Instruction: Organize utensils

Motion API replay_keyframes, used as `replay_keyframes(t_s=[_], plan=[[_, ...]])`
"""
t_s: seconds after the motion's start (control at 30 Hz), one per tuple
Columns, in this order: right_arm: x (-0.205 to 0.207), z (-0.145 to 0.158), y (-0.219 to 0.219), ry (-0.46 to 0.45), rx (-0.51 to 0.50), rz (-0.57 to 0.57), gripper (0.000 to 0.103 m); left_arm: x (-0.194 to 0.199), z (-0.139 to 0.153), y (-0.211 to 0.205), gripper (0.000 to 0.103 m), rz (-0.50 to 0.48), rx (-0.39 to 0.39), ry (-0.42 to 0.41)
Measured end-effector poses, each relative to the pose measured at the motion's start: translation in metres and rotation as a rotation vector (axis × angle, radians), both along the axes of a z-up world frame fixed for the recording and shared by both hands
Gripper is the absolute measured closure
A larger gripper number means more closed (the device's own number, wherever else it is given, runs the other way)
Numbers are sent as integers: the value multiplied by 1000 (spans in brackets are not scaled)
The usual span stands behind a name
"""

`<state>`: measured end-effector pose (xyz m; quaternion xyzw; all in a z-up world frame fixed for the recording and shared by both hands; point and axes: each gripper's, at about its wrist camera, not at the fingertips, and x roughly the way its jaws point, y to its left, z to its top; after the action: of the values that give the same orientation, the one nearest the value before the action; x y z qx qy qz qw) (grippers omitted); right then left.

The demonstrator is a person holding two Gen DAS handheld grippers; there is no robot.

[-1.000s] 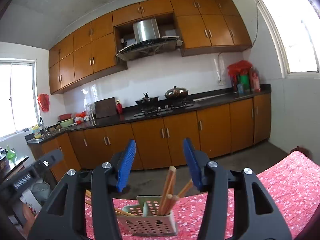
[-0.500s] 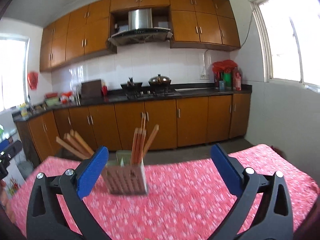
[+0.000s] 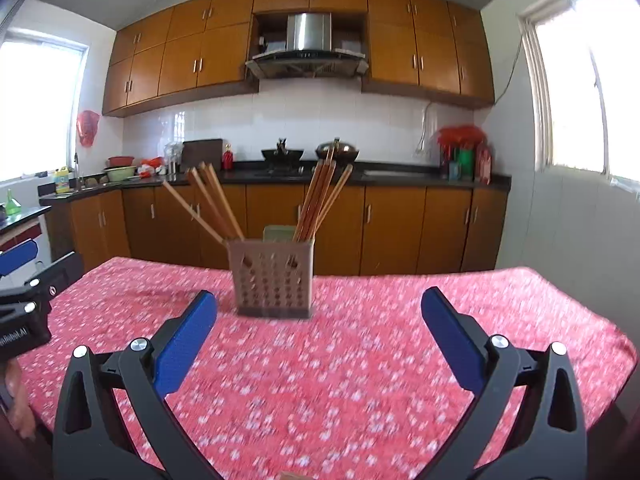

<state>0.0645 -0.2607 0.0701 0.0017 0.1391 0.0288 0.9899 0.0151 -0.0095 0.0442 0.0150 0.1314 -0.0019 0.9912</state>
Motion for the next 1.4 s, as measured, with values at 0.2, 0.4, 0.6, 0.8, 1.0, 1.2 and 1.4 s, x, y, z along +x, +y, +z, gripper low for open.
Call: replay_keyframes(t_s=[0.2,0.4,0.6,0.8,1.0,1.2,1.4], plan=[[-1,-17,-3,68,28,-6,2,0,-16,-5,4,-9,12,42],[-4,-23,-4,91,34,-10,2,3,-24,-5,4,-4,2,72],[-7,-22,-3,91,30,-17,2,4,-30,0,4,3,-26,94],[-6,-21,-6,100,43,-26,2,4,-31,1,4,6,-30,100],[-7,-21,-8,103,47,-27,2,4,-30,1,4,4,-30,99],[-7,-21,-7,102,46,-25,2,5,-27,-2,4,3,-29,95],[-7,-21,-7,102,45,-26,2,6,-26,-3,4,1,-28,95]])
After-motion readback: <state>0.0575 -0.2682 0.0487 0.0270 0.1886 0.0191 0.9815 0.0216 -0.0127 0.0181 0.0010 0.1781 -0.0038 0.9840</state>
